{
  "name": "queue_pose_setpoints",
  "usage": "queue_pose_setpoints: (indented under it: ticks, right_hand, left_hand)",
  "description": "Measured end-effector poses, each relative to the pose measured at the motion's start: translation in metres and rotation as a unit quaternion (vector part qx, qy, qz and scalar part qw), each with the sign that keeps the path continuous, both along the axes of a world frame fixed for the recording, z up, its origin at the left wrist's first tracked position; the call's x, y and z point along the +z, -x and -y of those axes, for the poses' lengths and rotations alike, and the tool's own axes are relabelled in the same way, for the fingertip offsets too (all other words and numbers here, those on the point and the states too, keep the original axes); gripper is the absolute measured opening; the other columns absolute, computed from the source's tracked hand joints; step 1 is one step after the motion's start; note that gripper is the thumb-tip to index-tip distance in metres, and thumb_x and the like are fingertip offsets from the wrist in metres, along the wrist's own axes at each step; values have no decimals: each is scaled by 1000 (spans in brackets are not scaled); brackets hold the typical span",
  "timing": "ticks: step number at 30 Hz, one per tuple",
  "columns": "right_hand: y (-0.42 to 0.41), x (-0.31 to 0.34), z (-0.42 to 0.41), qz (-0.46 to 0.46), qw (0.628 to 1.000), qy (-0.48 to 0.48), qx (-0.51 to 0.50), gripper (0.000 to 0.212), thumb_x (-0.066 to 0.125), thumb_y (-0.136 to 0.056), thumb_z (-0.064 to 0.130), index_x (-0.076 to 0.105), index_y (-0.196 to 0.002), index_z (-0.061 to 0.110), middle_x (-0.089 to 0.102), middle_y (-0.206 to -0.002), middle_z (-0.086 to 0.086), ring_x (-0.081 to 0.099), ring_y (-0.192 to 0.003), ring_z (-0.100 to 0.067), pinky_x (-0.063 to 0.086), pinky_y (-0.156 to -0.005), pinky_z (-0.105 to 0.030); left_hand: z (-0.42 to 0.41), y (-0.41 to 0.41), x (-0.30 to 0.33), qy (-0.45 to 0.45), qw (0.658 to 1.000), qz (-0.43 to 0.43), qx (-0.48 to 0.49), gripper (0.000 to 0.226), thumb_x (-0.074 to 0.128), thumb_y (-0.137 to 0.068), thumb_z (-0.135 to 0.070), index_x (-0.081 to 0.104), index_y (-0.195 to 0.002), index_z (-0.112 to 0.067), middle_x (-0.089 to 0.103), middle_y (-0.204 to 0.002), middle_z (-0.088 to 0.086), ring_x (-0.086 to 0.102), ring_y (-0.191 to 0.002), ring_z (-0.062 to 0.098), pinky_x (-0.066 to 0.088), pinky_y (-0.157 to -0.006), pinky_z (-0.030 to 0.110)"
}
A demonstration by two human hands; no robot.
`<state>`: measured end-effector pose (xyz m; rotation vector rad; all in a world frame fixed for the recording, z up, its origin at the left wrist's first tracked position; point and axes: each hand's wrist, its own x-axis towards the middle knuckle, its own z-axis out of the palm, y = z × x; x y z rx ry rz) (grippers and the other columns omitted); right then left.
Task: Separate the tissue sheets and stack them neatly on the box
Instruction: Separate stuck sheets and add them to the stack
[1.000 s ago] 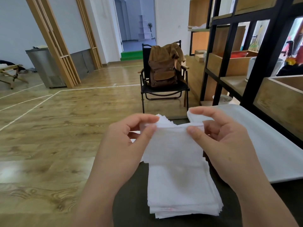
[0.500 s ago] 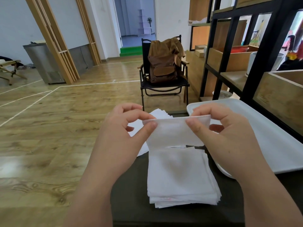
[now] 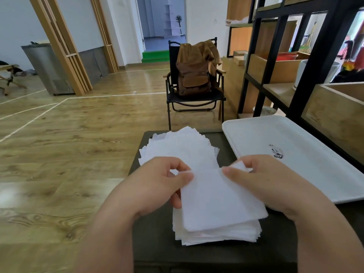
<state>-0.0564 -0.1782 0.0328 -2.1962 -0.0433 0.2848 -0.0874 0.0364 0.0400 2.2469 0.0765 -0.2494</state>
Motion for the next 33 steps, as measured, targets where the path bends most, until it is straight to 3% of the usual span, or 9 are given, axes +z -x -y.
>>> queue_pose_setpoints:
  ticks: [4,7,10,13,17,22,25,29,33]
  right_hand:
    - [-5,-10,1,-10,995,92,34,33,63,-87,48,64,-79,16,68,-58,7,60,-49,0,45,-58,-25]
    - [-7,-14,1,-11,993,114,34,28,67,-85,46,64,-78,18,69,-61,3,64,-59,-9,52,-66,-29]
    - [-8,-13,4,3,993,117,21,27,67,-85,46,64,-76,20,69,-65,2,65,-64,-12,50,-63,-26]
    - [-8,-12,8,0,994,105,21,26,68,-84,46,65,-76,21,69,-66,4,64,-58,-6,48,-60,-22]
    - [-9,-12,11,-9,996,83,28,26,72,-80,45,70,-76,19,70,-69,-2,60,-56,-7,50,-65,-26]
    - [-11,-13,13,5,998,62,21,24,74,-80,45,70,-75,22,61,-51,11,54,-46,2,41,-54,-17]
    - [-13,-17,12,24,998,58,12,23,74,-80,44,66,-73,23,54,-43,17,52,-44,6,36,-50,-13]
    - [-14,-19,10,19,998,52,18,24,74,-80,44,64,-72,24,55,-43,17,52,-41,4,35,-40,-7]
    - [-14,-19,10,22,998,64,3,23,72,-78,52,64,-75,30,64,-58,13,60,-57,0,37,-50,-14]
  left_hand:
    - [-6,-13,-17,-51,998,-14,38,15,55,-96,-43,64,-89,-33,68,-58,-9,62,-61,5,49,-73,30]
    - [-10,-17,-23,-40,997,-20,57,18,59,-90,-53,61,-92,-35,65,-56,-11,58,-53,1,45,-60,27]
    - [-16,-22,-27,0,992,18,124,24,59,-88,-57,58,-94,-34,63,-56,-13,53,-47,0,39,-55,24]
    - [-22,-30,-33,-1,978,72,197,16,59,-91,-50,58,-90,-34,65,-68,-7,61,-61,10,42,-55,26]
    - [-21,-39,-54,-115,950,157,246,7,59,-95,-31,56,-101,-29,64,-78,-7,60,-71,9,39,-55,25]
    - [-12,-50,-72,-128,977,124,120,51,62,-93,-28,43,-140,-31,51,-132,-15,50,-116,11,43,-90,23]
    - [-10,-53,-74,-167,977,114,72,46,58,-91,-25,49,-136,-31,55,-125,-16,46,-102,4,36,-72,13]
    - [-11,-53,-75,-206,967,128,79,26,55,-88,-23,62,-113,-28,65,-105,-12,57,-97,13,38,-70,24]
    - [-12,-55,-78,-243,953,153,92,24,52,-92,-18,70,-107,-21,70,-97,-7,62,-96,16,49,-82,31]
